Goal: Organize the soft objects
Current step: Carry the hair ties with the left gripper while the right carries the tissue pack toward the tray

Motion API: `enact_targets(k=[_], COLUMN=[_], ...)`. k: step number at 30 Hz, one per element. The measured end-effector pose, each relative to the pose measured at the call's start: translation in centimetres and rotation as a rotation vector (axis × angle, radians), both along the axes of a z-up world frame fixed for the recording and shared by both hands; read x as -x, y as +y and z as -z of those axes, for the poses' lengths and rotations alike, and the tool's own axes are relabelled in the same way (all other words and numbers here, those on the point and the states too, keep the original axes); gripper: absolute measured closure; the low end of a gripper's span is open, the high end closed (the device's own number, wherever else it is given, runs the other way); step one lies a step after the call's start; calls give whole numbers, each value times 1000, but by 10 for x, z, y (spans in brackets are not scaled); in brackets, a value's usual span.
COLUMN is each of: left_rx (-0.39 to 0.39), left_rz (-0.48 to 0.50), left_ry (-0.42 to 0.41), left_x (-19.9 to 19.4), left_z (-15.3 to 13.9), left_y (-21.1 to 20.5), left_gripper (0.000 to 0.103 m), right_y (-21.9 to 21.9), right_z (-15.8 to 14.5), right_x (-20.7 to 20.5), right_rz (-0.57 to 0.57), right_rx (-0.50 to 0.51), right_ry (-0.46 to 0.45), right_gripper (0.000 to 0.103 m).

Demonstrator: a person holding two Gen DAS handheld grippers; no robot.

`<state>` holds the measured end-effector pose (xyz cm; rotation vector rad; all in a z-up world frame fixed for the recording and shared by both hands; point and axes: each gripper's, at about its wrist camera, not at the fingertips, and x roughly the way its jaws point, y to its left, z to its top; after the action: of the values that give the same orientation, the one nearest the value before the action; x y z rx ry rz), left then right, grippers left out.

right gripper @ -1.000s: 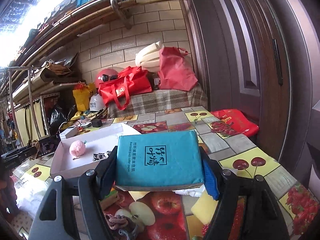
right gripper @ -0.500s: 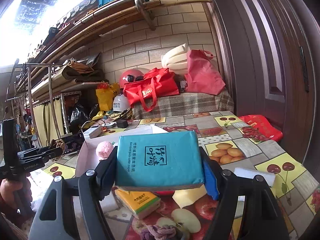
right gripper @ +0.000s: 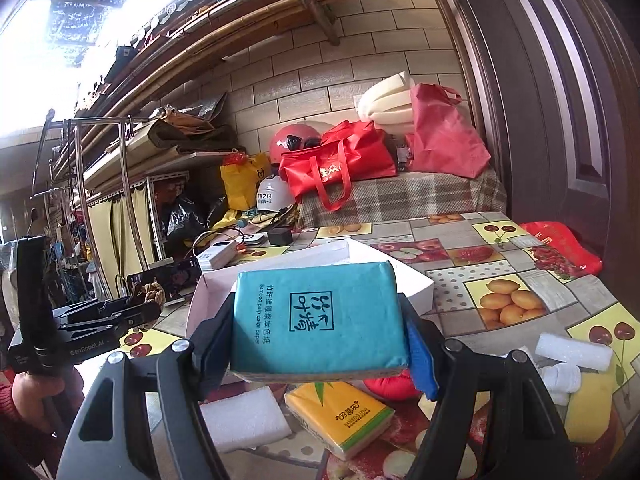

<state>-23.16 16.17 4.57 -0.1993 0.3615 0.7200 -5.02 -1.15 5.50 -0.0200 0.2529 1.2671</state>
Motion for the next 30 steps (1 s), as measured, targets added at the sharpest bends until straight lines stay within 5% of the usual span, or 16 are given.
enact_targets(k=[30], left_rx=[8], left_rz=[-6], left_ry=[11], left_x=[2], left_z=[11], left_y=[5], left_gripper=[61], right_y=[31], right_z=[9], right_x=[-8], right_rz=[15], right_rx=[51], right_ry=[51], right_gripper=[30])
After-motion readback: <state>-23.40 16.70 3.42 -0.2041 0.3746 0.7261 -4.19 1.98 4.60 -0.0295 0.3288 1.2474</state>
